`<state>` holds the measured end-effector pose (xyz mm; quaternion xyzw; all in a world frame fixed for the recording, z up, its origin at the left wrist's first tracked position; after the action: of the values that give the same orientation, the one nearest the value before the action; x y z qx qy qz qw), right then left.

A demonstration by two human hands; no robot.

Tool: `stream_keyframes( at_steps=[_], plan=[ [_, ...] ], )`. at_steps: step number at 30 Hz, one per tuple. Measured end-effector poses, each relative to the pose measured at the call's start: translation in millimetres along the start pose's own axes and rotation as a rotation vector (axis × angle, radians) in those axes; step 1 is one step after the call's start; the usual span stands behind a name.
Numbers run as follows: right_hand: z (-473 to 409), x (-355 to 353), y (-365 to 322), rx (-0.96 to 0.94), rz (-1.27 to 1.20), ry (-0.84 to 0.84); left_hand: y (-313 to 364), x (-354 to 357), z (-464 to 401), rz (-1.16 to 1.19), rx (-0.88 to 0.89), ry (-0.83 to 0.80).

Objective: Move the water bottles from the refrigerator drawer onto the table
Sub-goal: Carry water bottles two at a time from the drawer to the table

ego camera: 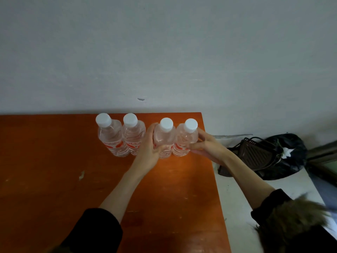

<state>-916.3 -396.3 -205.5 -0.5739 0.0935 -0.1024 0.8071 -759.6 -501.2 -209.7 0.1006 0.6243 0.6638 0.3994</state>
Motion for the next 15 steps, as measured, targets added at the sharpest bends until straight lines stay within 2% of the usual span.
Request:
stream_keyframes(
  at_steps=[10,15],
  plan=[
    [6.8,-1.2,-0.9,-0.035,0.092,0.015,11.8,10.8,15.7,-0.034,0.012,0.132],
    [-1.9,4.1,1.6,-0.015,0.086,-0.009,7.7,10.2,12.8,-0.017,-0.016,0.127]
  ],
)
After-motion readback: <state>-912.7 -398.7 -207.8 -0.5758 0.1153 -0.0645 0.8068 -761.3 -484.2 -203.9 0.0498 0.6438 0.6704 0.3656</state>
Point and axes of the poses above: each hand's wrist, its own z-axis away from the middle knuckle, its own x-axis out of the palm, y = z × x, the point moved 4 cm from there along -z, towards the middle knuckle, and after that the axes turned 7 degrees about -x, right-handed, at the moved point
